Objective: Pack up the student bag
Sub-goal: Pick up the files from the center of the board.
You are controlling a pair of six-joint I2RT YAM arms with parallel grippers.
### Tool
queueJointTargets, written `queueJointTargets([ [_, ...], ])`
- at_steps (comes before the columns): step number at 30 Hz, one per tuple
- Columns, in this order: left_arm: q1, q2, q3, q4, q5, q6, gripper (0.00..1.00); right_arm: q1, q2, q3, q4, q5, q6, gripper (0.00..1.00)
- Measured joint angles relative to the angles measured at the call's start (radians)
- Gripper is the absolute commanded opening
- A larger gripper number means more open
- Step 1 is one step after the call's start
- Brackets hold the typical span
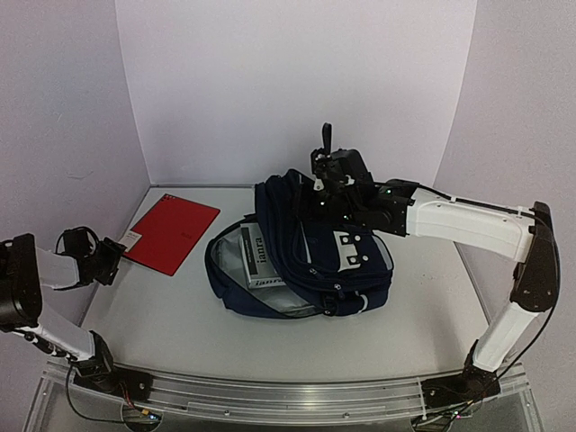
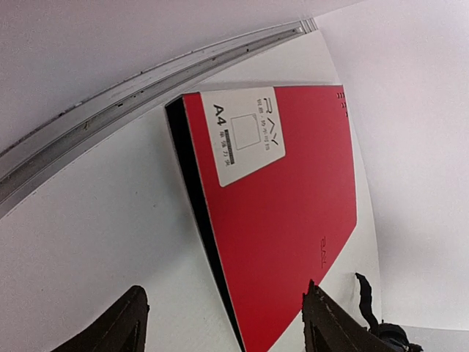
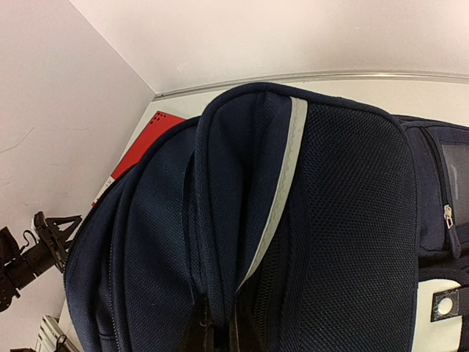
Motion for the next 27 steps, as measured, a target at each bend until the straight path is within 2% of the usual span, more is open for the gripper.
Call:
queueJointTargets([
  [17, 0.02, 0.27, 0.082, 0.16, 0.077, 0.049, 0.47, 0.0, 0.0, 0.0, -0.001, 0.0, -0.01, 0.0],
  [27, 0.019, 0.356, 0.111, 0.228, 0.096, 0.053, 0.38, 0.0, 0.0, 0.0, -0.001, 0.0, -0.019, 0.0],
])
